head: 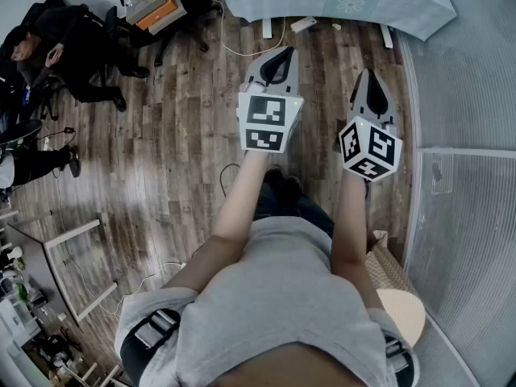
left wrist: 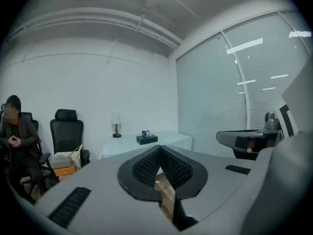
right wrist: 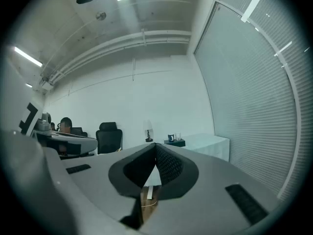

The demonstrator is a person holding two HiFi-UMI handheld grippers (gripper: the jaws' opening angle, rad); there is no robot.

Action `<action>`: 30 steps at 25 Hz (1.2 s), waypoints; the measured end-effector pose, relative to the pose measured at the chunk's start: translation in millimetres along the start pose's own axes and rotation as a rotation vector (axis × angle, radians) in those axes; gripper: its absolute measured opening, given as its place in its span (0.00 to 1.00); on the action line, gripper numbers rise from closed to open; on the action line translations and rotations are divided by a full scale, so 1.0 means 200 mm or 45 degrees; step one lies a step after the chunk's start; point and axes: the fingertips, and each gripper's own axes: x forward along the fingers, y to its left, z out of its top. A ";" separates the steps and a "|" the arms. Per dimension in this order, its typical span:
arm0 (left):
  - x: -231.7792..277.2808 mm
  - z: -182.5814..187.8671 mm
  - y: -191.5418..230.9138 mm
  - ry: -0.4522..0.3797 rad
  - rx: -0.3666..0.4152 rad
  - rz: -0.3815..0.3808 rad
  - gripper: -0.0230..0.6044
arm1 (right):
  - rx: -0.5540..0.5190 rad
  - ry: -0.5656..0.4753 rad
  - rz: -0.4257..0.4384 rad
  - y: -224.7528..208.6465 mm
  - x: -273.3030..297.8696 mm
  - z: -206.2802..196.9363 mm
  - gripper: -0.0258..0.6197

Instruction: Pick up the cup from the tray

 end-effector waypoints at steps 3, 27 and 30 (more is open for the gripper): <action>0.00 0.01 0.01 -0.003 0.006 -0.002 0.05 | 0.000 0.000 0.000 0.01 0.01 0.01 0.05; 0.16 0.00 -0.10 0.011 0.009 -0.004 0.05 | 0.036 0.008 0.011 -0.17 0.08 -0.03 0.05; 0.18 0.00 -0.13 0.015 0.011 0.012 0.05 | 0.043 0.024 0.028 -0.22 0.09 -0.05 0.05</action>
